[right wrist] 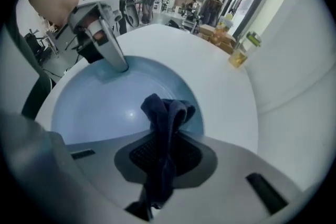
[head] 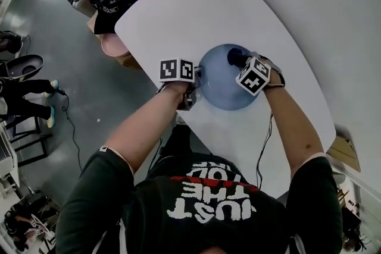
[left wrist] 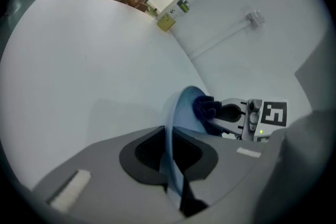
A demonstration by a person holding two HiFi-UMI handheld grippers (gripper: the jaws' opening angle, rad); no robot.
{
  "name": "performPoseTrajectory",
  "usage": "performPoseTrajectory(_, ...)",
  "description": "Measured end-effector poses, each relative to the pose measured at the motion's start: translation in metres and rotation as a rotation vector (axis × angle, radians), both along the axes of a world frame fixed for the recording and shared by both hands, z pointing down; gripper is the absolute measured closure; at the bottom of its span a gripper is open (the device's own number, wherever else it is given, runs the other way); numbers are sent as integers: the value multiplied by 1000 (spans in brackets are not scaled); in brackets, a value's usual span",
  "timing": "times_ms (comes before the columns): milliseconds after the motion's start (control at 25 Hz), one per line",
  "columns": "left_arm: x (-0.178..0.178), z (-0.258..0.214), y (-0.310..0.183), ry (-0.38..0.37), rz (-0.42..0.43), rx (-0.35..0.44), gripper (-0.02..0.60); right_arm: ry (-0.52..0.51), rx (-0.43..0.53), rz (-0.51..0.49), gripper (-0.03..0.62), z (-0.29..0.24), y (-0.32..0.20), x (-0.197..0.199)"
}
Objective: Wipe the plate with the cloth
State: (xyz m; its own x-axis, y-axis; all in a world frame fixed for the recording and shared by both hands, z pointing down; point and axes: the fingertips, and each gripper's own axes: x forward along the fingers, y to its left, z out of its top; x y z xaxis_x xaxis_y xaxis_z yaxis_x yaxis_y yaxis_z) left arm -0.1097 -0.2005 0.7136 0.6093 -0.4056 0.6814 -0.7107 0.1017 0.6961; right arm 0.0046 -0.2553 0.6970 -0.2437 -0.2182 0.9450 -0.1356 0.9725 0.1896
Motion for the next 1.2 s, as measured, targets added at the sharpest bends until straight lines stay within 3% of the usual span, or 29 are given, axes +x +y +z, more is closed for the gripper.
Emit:
performPoseTrajectory(160,-2,3,-2,14,-53,-8,555,86,-97,-48,546,3,38,33)
performPoseTrajectory(280,-2,2,-4,13,-69,-3,551,95,-175,-103,546,0,75,38)
performPoseTrajectory(480,-2,1,-3,3,-93,8,548,91,-264,-230,546,0,141,19)
performPoseTrajectory(640,-2,3,-4,2,-79,10,548,13,-278,-266,546,2,164,-23)
performPoseTrajectory(880,0,1,-1,-4,-18,17,551,-141,-205,-120,546,0,129,-74)
performPoseTrajectory(1040,-2,2,0,31,-21,-4,558,-231,-116,86,546,-2,64,-72)
performPoseTrajectory(1200,-4,3,-1,21,1,-15,558,-219,23,188,546,0,4,-68)
